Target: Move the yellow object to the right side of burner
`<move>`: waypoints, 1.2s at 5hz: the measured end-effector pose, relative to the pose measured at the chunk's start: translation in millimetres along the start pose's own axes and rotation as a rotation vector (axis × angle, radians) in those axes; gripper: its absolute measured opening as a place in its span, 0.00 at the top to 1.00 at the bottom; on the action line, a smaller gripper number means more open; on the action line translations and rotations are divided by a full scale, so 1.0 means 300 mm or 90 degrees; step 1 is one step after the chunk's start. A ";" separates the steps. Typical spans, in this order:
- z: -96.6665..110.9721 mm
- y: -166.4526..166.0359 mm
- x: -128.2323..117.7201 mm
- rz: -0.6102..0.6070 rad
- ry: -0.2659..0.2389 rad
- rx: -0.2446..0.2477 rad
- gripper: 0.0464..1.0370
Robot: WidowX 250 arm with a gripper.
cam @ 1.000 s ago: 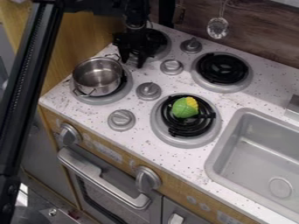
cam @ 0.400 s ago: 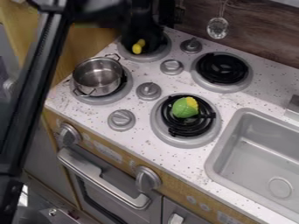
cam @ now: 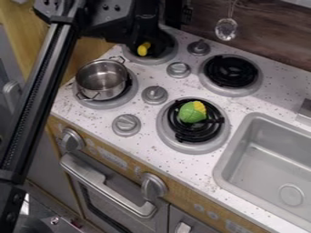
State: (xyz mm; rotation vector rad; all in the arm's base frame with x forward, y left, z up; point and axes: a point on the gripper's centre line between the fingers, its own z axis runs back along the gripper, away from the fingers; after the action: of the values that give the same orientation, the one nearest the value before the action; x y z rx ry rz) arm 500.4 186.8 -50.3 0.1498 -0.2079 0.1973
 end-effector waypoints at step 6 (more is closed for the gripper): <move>0.129 -0.447 -0.201 -0.216 -0.032 -0.081 0.68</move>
State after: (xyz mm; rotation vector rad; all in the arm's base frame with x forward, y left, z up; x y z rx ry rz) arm 463.3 39.4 -43.1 0.0624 -0.2407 -0.1570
